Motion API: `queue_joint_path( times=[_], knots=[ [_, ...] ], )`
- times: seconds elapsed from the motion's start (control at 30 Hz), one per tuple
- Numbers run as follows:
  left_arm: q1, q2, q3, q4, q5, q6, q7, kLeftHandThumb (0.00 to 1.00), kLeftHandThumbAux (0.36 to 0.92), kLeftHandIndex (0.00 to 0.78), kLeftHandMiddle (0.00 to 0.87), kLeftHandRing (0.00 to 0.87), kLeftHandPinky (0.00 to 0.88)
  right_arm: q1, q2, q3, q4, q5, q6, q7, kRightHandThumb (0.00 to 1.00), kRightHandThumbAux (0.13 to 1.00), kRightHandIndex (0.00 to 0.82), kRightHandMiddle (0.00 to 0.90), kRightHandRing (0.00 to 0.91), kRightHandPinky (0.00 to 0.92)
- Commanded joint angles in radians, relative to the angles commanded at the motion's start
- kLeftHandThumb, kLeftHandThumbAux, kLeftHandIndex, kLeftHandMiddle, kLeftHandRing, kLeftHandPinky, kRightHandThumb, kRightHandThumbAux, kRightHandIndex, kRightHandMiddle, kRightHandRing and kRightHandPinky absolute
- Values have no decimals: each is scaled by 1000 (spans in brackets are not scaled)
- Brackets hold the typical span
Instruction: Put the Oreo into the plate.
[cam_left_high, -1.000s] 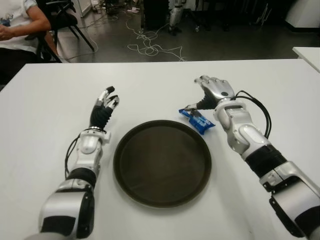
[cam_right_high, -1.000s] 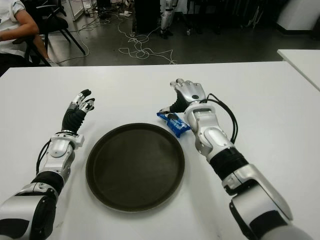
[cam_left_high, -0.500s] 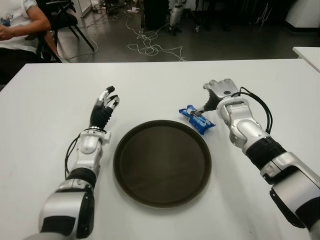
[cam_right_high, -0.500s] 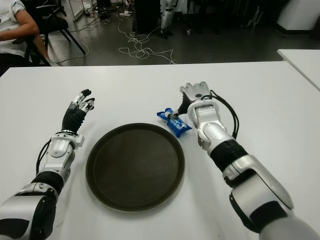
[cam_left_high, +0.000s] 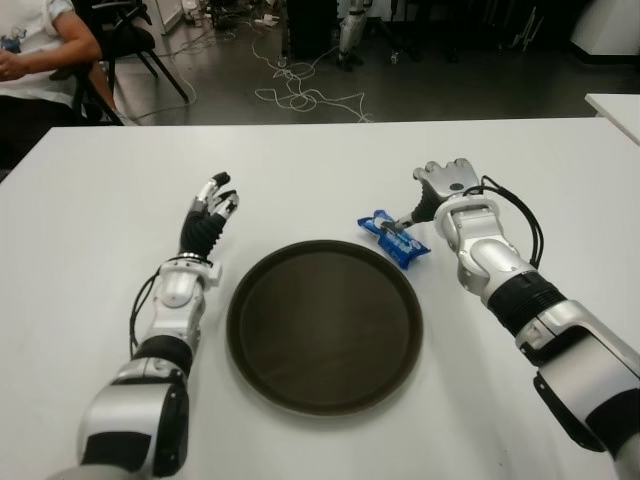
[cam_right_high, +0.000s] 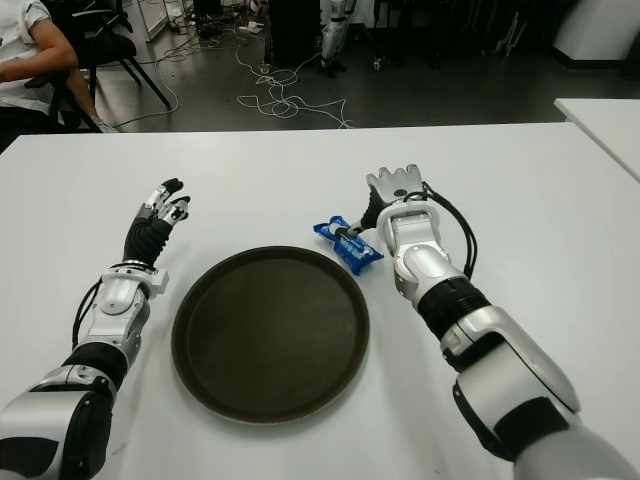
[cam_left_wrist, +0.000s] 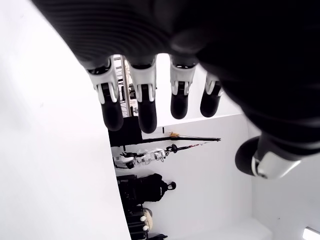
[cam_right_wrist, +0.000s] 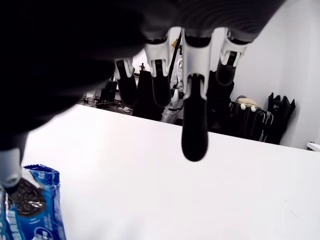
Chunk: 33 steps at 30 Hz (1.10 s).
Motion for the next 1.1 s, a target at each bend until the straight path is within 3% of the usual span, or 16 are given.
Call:
queue_joint_path(
  times=[0.07, 0.27, 0.63, 0.87, 1.1],
  knots=[
    [0, 0, -1, 0, 2, -2, 3, 579, 455, 62, 106, 116, 163, -3, 3, 2, 11, 1, -2, -4, 0, 441, 251, 469, 557, 88],
    [0, 3, -4, 2, 7, -5, 6, 572, 448, 65, 108, 114, 162, -11, 15, 5, 51, 6, -8, -14, 0, 450, 270, 496, 589, 87],
    [2, 4, -5, 4, 11, -15, 5, 591, 455, 64, 106, 116, 160, -26, 37, 8, 115, 10, -15, -31, 20, 469, 255, 416, 568, 78],
    [0, 2, -4, 7, 10, -13, 5, 562, 453, 63, 108, 115, 161, -35, 44, 7, 150, 15, -28, -47, 27, 473, 275, 479, 575, 81],
    [-2, 3, -4, 10, 11, -12, 7, 564, 455, 66, 111, 115, 160, -47, 49, 7, 183, 20, -39, -69, 24, 461, 277, 483, 581, 95]
  ],
)
